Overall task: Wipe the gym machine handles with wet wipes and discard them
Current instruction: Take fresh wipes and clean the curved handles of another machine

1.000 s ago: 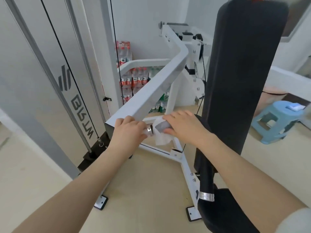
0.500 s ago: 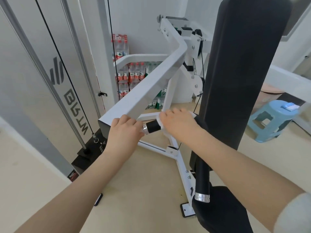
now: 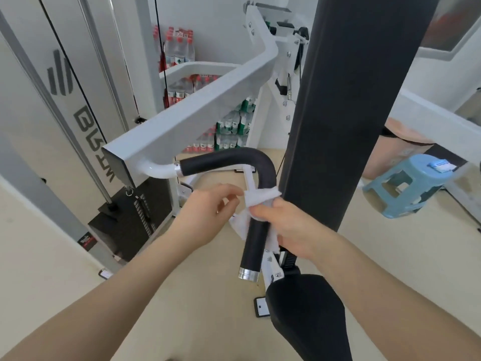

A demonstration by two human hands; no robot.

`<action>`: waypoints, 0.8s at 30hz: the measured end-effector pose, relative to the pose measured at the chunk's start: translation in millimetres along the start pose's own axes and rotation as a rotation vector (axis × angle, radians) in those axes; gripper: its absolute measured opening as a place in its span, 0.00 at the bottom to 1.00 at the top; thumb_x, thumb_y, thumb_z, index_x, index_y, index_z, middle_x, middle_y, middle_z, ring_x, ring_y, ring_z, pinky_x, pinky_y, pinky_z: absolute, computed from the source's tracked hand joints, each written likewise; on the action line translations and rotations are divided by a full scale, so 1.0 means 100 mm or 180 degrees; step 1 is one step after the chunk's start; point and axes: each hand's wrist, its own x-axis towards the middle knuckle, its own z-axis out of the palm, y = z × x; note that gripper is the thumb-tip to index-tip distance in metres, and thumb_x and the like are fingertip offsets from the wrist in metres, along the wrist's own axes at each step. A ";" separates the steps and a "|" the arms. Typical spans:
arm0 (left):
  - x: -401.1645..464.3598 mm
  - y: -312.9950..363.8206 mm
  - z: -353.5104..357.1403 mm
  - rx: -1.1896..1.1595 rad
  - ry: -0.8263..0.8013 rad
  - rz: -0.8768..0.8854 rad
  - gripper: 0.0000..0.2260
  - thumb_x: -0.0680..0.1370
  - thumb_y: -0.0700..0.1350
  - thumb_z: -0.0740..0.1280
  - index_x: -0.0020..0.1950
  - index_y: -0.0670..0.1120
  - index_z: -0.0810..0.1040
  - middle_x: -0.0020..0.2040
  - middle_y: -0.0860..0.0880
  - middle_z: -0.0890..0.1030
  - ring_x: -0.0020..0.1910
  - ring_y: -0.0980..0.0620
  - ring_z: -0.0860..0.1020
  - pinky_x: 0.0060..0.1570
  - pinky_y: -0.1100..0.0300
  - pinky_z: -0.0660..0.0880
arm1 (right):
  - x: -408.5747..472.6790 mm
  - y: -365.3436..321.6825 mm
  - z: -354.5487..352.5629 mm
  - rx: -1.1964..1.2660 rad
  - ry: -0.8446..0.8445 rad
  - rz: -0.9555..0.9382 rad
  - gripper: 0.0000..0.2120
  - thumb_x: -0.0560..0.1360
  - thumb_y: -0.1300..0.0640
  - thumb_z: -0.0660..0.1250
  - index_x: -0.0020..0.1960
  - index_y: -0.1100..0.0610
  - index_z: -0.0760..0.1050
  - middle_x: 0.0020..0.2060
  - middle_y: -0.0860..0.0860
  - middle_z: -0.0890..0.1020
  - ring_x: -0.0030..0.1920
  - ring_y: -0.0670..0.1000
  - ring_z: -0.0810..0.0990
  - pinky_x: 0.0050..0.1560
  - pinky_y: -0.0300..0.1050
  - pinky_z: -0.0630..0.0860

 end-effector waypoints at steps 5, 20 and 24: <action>-0.13 0.22 0.18 -0.0549 -0.0107 -0.0485 0.13 0.79 0.44 0.60 0.62 0.51 0.75 0.48 0.63 0.75 0.43 0.69 0.73 0.43 0.78 0.67 | 0.12 -0.11 -0.15 0.0318 -0.0119 -0.0220 0.08 0.75 0.62 0.65 0.54 0.60 0.77 0.42 0.54 0.81 0.48 0.51 0.80 0.55 0.47 0.77; -0.72 0.38 0.36 -0.1840 0.0833 -0.1571 0.12 0.78 0.42 0.62 0.59 0.55 0.76 0.49 0.58 0.82 0.50 0.64 0.77 0.53 0.67 0.72 | 0.17 0.28 -0.03 0.1028 -0.0297 -0.0187 0.12 0.77 0.58 0.63 0.60 0.58 0.73 0.50 0.54 0.80 0.55 0.54 0.78 0.65 0.54 0.71; -0.68 0.39 0.38 -0.2071 0.1157 -0.1783 0.10 0.79 0.41 0.59 0.52 0.50 0.79 0.47 0.53 0.82 0.48 0.57 0.78 0.53 0.58 0.73 | -0.10 0.67 0.09 0.0496 -0.0911 0.0275 0.15 0.75 0.64 0.64 0.62 0.60 0.73 0.55 0.56 0.80 0.59 0.55 0.78 0.60 0.49 0.74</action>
